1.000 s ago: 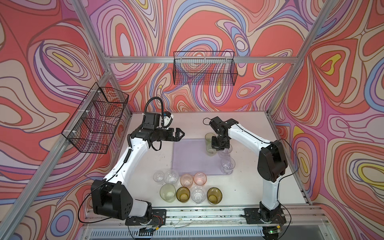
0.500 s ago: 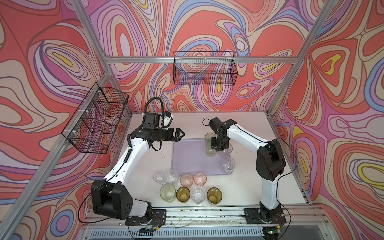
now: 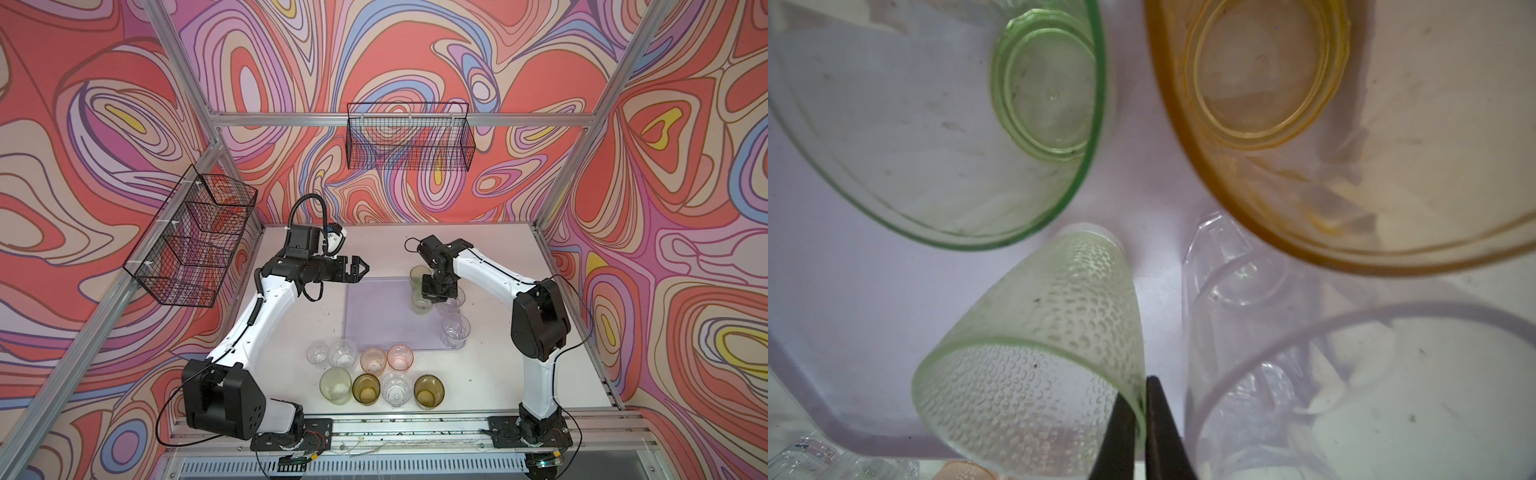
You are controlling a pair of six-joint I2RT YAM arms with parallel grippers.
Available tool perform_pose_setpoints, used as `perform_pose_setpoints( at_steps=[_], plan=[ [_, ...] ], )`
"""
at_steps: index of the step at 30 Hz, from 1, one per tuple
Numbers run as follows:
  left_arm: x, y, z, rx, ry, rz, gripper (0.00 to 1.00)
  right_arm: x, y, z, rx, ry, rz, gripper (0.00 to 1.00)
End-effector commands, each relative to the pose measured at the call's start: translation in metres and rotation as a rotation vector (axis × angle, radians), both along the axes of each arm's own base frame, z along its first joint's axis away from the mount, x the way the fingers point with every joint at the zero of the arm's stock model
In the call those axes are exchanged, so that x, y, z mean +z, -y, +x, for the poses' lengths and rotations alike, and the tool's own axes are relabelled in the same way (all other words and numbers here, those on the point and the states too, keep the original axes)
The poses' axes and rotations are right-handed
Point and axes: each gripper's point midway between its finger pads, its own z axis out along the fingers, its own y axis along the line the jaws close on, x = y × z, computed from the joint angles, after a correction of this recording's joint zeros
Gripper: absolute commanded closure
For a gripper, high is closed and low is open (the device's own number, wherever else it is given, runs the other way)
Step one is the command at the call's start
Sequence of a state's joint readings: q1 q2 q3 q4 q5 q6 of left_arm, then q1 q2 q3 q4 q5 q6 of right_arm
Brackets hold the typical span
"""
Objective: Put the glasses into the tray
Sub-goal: 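Lower the pale-green textured glass onto the tray and open the right gripper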
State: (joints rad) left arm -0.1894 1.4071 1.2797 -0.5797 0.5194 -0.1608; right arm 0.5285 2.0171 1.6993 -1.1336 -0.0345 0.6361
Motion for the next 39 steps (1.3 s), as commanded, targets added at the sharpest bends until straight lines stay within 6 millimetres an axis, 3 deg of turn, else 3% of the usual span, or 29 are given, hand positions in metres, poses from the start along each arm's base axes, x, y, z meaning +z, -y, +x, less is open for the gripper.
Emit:
perform_pose_setpoints(
  at_steps=[1,17,39],
  plan=[
    [0.004,-0.001,-0.005,-0.008,0.025,0.009,0.0,-0.009,0.004,0.002,-0.001,-0.013,-0.011,0.95],
    [0.004,-0.001,-0.005,-0.008,0.026,0.009,0.0,0.001,0.001,0.008,-0.003,0.017,0.0,0.86],
    [0.006,-0.001,-0.005,-0.007,0.029,0.004,0.0,0.052,-0.001,0.016,-0.011,0.108,0.038,0.8]
  ],
)
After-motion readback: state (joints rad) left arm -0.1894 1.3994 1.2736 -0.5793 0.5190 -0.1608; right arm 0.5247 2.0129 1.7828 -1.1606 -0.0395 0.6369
